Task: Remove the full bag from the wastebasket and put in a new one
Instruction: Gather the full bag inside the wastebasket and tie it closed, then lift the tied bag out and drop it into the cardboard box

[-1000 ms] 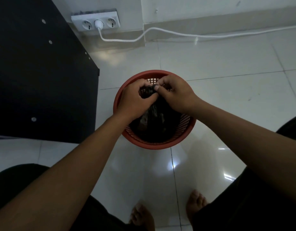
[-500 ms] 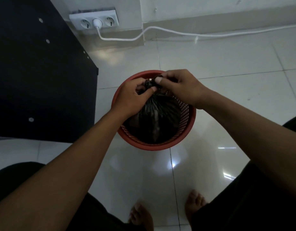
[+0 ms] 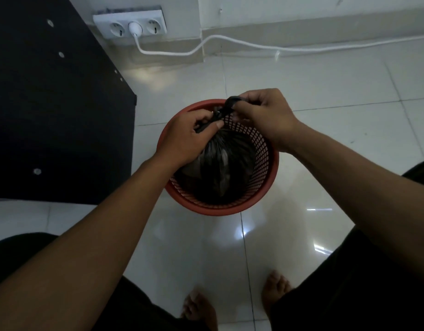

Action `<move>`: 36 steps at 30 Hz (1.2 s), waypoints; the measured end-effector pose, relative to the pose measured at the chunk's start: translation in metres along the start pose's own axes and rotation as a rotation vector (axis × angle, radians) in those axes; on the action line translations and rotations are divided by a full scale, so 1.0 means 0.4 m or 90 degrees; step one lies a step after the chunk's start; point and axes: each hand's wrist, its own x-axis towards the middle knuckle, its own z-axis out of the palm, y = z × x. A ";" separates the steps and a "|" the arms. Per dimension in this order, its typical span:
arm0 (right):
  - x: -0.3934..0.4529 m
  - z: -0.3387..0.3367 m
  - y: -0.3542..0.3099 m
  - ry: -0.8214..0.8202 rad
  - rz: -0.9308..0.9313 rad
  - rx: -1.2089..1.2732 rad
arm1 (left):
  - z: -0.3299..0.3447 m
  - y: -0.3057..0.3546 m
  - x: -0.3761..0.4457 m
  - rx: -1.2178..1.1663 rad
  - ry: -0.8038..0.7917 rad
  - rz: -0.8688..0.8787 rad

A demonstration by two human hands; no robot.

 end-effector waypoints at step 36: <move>-0.145 -0.147 -0.280 0.088 -0.096 -0.050 | -0.208 0.366 0.026 -0.305 0.079 -0.219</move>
